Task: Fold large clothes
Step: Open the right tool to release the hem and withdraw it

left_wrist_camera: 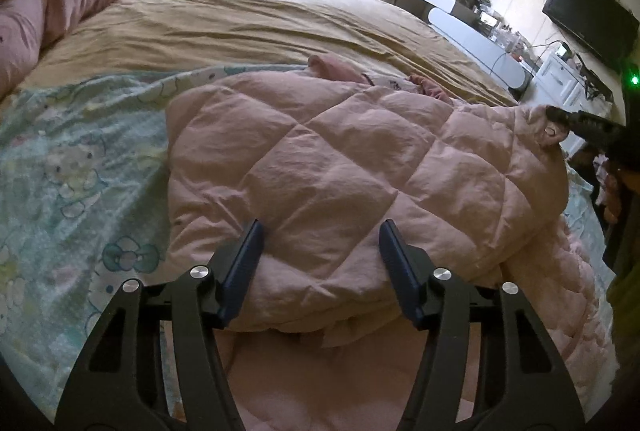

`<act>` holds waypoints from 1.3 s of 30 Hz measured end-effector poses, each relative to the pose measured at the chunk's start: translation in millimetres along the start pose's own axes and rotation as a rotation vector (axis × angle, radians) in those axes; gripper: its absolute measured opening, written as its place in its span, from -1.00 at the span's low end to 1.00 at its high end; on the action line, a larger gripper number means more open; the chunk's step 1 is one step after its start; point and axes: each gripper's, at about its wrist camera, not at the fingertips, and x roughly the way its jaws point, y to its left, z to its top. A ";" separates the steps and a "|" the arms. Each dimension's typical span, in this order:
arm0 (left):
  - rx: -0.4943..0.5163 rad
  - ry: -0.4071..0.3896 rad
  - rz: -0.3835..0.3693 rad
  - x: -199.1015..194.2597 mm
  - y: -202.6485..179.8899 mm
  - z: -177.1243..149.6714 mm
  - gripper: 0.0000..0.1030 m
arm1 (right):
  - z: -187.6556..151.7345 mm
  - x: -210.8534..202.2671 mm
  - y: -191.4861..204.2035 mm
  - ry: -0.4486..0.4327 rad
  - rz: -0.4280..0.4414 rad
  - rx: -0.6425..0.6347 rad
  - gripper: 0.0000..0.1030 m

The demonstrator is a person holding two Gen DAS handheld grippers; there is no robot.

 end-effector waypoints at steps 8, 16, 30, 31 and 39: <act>0.037 0.038 0.046 9.3 -7.2 -2.9 0.01 | 3.8 -23.4 -1.5 -0.033 0.021 0.025 -0.59; 0.041 0.043 0.051 10.5 -6.9 -4.6 0.01 | 4.4 -52.7 20.4 -0.109 0.082 -0.023 -0.34; 0.044 0.054 0.063 10.1 -11.7 -3.9 0.00 | -37.9 -9.4 101.5 0.076 0.185 -0.162 0.19; 0.046 0.054 0.066 10.7 -11.4 -3.9 0.00 | -42.2 -4.5 102.6 0.095 0.186 -0.159 0.20; 0.055 0.057 0.073 12.5 -13.8 -4.2 0.00 | -81.7 47.3 99.3 0.235 0.179 -0.128 0.24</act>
